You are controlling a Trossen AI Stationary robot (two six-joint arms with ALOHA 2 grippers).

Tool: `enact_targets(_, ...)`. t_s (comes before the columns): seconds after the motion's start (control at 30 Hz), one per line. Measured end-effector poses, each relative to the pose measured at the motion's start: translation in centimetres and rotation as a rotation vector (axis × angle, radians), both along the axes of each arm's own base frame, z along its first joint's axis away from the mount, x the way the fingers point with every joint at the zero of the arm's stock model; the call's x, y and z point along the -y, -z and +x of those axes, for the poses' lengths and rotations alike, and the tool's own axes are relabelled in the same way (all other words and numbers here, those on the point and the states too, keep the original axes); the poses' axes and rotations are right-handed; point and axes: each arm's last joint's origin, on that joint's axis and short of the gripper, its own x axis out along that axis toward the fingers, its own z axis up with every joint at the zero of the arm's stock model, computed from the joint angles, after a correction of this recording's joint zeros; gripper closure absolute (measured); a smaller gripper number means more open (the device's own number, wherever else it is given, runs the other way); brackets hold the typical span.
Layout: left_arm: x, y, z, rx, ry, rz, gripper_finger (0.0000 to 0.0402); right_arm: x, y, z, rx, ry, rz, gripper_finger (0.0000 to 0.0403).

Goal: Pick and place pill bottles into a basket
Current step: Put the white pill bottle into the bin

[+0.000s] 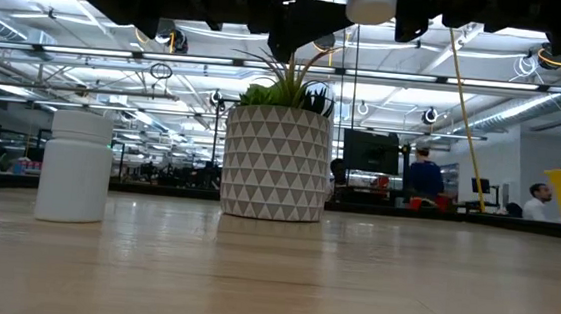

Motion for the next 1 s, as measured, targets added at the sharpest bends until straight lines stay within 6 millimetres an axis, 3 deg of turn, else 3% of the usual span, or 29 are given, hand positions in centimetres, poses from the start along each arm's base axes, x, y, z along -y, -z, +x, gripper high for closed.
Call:
enact_targets(0.53, -0.1, -0.2, 0.0, 0.021, 0.002, 0.003, 0.016, 0.6, -0.1, 0.4, 0.025, 0.017, 0.018, 0.0241)
enact_targets(1.0, -0.1, -0.1, 0.0, 0.009, 0.001, -0.014, 0.0169, 0.2, -0.5, 1.9, -0.01, -0.001, -0.021, 0.0241)
